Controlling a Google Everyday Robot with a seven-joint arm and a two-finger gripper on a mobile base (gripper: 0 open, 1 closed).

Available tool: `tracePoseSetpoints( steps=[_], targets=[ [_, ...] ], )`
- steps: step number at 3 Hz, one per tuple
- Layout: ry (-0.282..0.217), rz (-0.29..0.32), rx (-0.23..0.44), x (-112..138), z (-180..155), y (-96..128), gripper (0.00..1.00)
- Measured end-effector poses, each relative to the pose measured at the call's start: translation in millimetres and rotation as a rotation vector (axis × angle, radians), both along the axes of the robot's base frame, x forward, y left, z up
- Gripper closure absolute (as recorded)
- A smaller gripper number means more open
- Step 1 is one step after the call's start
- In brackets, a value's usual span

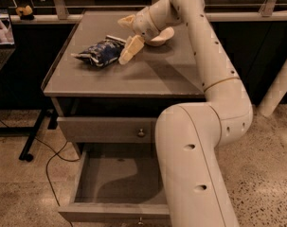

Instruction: Place blue chip bag into middle drawer

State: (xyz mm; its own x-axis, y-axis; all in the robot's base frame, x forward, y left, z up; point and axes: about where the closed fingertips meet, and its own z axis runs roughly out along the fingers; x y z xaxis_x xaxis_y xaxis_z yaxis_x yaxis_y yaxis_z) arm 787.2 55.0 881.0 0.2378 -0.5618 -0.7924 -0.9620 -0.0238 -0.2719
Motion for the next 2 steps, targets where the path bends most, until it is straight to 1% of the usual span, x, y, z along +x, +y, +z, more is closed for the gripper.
tracePoseSetpoints(
  steps=[1, 2],
  targets=[
    [0.028, 0.013, 0.009, -2.6, -5.1, 7.4, 0.0],
    [0.045, 0.007, 0.018, -0.7, -10.3, 8.7, 0.0]
  ],
)
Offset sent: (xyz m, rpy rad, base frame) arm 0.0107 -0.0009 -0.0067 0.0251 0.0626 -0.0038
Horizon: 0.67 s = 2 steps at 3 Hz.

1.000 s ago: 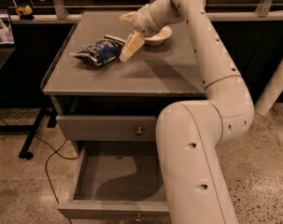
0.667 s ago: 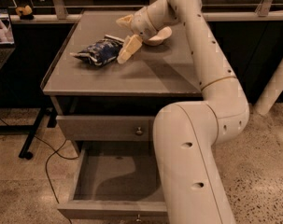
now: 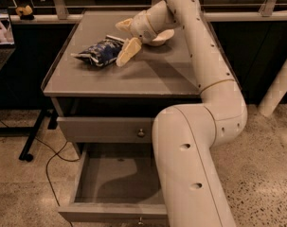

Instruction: Place blue chip bag into middle drawer

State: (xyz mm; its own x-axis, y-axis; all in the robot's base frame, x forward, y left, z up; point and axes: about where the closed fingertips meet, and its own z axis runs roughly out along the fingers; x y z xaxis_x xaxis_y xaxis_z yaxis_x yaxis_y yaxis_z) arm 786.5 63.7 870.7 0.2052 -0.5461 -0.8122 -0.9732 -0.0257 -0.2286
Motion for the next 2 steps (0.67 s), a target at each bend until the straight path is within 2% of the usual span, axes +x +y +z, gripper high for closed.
tracePoseSetpoints(
  steps=[1, 2],
  targets=[
    [0.0, 0.0, 0.0, 0.1, -0.2, 0.1, 0.19],
    [0.0, 0.0, 0.0, 0.1, -0.2, 0.1, 0.42]
  ],
)
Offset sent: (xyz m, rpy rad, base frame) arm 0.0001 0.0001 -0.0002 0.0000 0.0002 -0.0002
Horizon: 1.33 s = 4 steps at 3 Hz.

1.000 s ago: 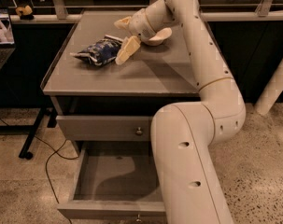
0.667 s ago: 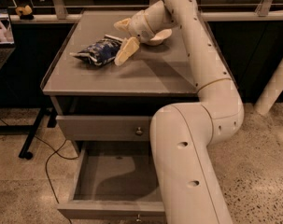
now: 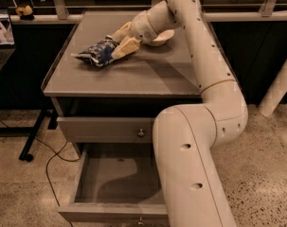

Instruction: Place blue chip bag into middle drawer

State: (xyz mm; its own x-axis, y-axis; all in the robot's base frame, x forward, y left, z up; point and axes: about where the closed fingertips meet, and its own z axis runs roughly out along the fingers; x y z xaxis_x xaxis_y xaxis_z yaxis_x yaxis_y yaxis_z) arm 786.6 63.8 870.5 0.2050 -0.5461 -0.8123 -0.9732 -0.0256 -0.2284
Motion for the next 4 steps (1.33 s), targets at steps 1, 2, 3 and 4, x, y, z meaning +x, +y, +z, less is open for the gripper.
tracePoseSetpoints(
  steps=[1, 2, 3, 4],
  targets=[
    [0.0, 0.0, 0.0, 0.0, 0.0, 0.0, 0.65],
    [0.0, 0.0, 0.0, 0.0, 0.0, 0.1, 0.88],
    [0.0, 0.0, 0.0, 0.0, 0.0, 0.1, 1.0],
    [0.0, 0.0, 0.0, 0.0, -0.1, 0.1, 1.0]
  ],
)
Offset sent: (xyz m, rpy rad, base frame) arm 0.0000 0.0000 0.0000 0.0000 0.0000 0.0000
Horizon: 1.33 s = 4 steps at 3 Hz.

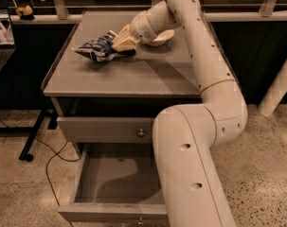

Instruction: Place blue chip bag into middle drawer

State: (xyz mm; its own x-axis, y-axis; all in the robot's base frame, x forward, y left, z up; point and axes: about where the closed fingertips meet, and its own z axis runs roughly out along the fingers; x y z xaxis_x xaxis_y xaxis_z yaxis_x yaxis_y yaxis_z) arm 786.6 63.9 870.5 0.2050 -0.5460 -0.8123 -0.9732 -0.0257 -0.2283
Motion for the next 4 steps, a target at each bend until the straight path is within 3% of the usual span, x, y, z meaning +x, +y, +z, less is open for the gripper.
tracePoseSetpoints(
  steps=[2, 4],
  targets=[
    [-0.003, 0.064, -0.013, -20.6, 15.8, 2.8, 1.0],
    [-0.078, 0.062, -0.037, -61.2, 68.2, -49.9, 1.0]
  ],
)
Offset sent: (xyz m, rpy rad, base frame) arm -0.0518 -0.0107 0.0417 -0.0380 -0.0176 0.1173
